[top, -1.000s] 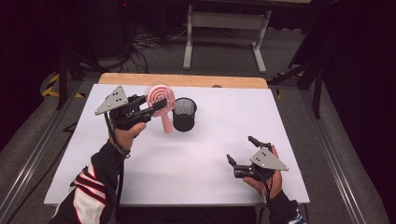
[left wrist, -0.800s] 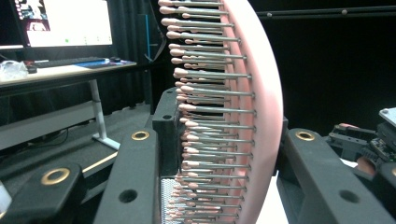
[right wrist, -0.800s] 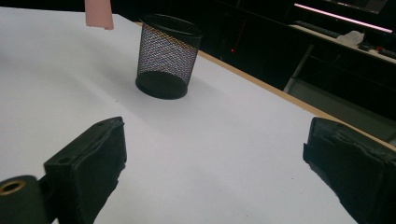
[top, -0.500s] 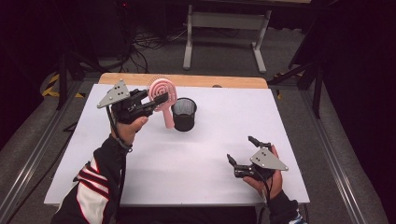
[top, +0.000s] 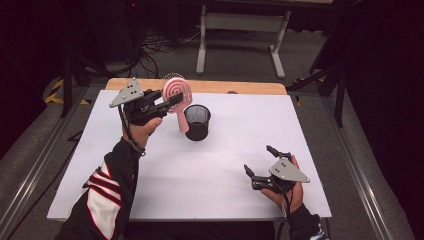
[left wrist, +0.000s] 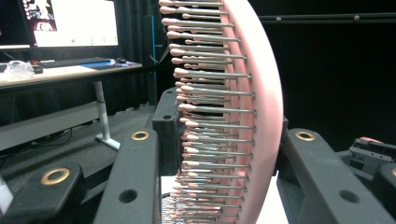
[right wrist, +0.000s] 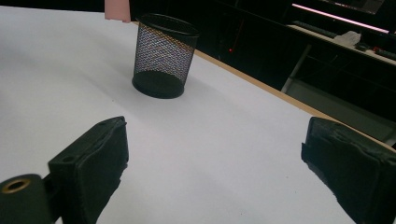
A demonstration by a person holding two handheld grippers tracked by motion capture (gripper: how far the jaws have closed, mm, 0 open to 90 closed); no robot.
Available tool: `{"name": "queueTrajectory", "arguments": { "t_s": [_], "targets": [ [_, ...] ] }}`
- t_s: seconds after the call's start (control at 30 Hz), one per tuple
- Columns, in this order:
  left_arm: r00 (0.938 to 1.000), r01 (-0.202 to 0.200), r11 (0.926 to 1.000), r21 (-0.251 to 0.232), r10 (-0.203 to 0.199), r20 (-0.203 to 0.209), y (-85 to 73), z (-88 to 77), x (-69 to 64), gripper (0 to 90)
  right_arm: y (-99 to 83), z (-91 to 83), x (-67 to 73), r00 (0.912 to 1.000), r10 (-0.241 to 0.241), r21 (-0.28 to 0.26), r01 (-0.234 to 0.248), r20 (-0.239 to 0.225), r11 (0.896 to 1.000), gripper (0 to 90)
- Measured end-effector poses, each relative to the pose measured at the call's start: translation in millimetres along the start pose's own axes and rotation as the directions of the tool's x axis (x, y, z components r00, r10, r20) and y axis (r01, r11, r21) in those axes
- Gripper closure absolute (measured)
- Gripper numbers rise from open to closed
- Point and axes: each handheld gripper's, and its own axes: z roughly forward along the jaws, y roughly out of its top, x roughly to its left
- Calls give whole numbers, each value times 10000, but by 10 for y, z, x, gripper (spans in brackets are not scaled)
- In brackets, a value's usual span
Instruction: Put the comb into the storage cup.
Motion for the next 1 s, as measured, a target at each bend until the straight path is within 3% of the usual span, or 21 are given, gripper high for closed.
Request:
{"name": "queueTrajectory", "arguments": {
  "t_s": [0.4, 1.0],
  "targets": [
    [10000, 84, 9999, -72, -84, 14, 76, 70, 91, 629, 0, 1, 0, 10000, -20, 4, 20, -6, 10000, 79],
    [9998, -182, 9993, -326, 178, -133, 302, 66, 122, 629, -4, 13, 16, 10000, 1, 93, 0, -77, 10000, 79]
  ]
}}
